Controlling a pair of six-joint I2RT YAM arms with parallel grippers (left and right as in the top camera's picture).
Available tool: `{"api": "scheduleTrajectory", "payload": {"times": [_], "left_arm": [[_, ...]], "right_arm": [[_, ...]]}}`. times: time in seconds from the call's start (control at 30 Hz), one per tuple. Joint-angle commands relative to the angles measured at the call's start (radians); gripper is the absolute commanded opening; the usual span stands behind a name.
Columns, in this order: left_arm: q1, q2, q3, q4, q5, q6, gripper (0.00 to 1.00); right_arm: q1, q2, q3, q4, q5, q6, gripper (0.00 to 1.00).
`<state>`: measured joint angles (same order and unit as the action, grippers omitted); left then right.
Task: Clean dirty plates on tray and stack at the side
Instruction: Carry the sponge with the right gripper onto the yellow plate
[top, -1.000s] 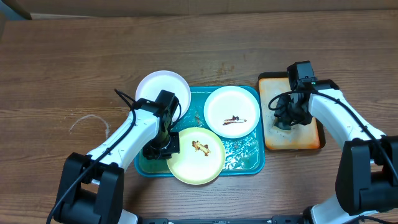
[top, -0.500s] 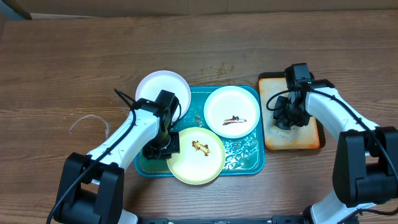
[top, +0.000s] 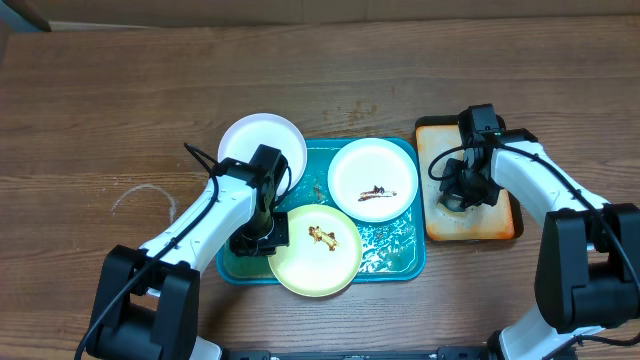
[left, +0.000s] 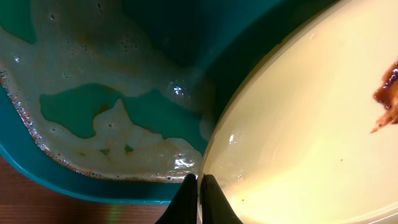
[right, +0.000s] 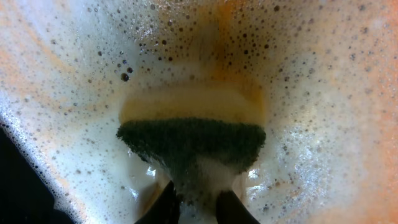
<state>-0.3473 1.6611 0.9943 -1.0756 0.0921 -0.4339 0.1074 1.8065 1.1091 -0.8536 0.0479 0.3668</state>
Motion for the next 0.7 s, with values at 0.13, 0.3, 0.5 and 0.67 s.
{"api": "scheduleTrajectory", "payload": {"times": [0.13,0.3,0.5,0.67], "left_arm": [[-0.007,0.008,-0.007,0.004,-0.014,0.008,0.04],[-0.007,0.008,-0.007,0.008,-0.014,0.008,0.04],[-0.007,0.008,-0.007,0.013,-0.014,0.008,0.04],[-0.007,0.008,-0.007,0.026,-0.014,0.008,0.04]], "right_arm": [[0.005,0.003,-0.096,0.072,0.000,0.005,0.10],[0.005,-0.009,-0.078,0.053,-0.027,0.003,0.04],[0.005,-0.092,0.068,-0.063,-0.028,0.000,0.04],[0.005,-0.189,0.131,-0.141,-0.117,-0.060,0.04]]}}
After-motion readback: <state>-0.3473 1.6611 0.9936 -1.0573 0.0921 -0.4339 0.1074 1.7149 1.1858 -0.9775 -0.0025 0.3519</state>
